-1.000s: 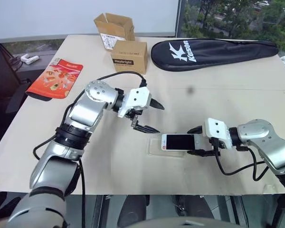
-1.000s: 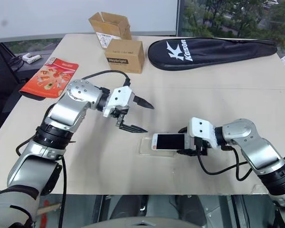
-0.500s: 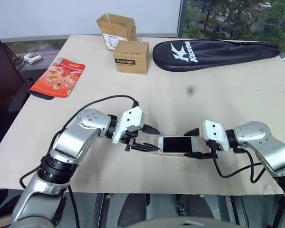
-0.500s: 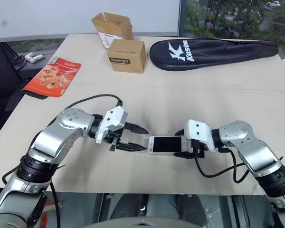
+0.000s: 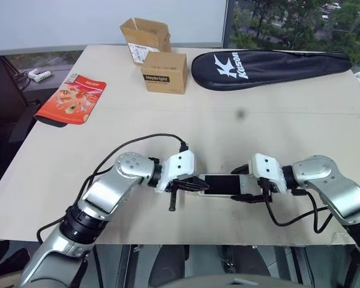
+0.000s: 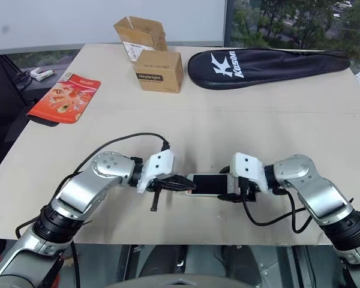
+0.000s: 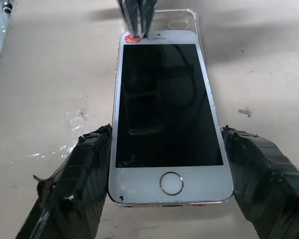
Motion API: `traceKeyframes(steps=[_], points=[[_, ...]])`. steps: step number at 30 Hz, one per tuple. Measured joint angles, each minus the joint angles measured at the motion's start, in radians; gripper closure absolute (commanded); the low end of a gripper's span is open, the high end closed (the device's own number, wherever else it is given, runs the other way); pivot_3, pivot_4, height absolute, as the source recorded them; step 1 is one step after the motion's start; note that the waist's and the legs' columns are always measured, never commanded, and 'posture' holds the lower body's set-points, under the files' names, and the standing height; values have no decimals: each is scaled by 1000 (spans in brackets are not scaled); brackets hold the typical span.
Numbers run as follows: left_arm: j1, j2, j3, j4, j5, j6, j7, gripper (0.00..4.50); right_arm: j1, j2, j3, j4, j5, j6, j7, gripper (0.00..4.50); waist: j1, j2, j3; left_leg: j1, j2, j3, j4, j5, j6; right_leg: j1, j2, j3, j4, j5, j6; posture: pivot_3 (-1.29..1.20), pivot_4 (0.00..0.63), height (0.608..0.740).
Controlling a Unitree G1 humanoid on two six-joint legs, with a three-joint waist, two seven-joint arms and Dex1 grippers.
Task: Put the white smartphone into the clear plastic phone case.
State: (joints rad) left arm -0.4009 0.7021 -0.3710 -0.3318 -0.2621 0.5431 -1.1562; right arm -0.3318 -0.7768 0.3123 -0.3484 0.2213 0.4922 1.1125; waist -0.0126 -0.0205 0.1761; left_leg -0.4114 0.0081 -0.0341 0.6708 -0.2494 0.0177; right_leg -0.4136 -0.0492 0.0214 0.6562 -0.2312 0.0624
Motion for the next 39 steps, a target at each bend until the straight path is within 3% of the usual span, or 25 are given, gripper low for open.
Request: traceKeyframes(steps=[17,18,19,28,32,33,37,39], points=[[-25,11,-36,3,64,59,19,4422,-36,39,46,-4,-33,50,-21,1508,0,0,0,1,0,0,0,0,0,0,0,0,1,0,0,0,150,740],[-25,11,-36,0,64,64,20,4500,-40,40,47,-4,-33,53,-21,457,0,0,0,1,0,0,0,0,0,0,0,0,1,0,0,0,150,740],[-25,11,-37,-1,65,70,21,4500,-46,45,47,-4,-32,58,-22,121,0,0,0,1,0,0,0,0,0,0,0,0,1,0,0,0,150,740],[-25,7,-39,-5,61,95,26,4500,-68,66,28,-5,-9,87,-33,51,2,0,0,1,0,0,0,0,0,0,0,0,1,0,0,0,150,740],[-26,4,-39,-5,61,99,26,4500,-59,23,-19,-50,38,129,-24,51,3,0,0,1,0,0,0,0,0,1,0,0,1,0,0,0,150,740],[-26,2,-39,-5,61,99,26,4500,-52,12,-32,-64,53,138,-25,597,2,0,0,1,0,0,0,0,0,1,0,0,1,0,0,0,150,740],[-27,-6,-25,-5,36,121,28,4500,-14,-23,-48,-90,75,156,-22,2055,2,0,0,0,0,0,0,0,0,0,0,0,1,0,0,0,150,740],[-30,-5,14,-5,-3,148,27,4500,3,-44,-62,-100,87,166,-24,3049,1,0,0,0,0,0,0,0,0,0,0,0,1,0,0,0,150,740]])
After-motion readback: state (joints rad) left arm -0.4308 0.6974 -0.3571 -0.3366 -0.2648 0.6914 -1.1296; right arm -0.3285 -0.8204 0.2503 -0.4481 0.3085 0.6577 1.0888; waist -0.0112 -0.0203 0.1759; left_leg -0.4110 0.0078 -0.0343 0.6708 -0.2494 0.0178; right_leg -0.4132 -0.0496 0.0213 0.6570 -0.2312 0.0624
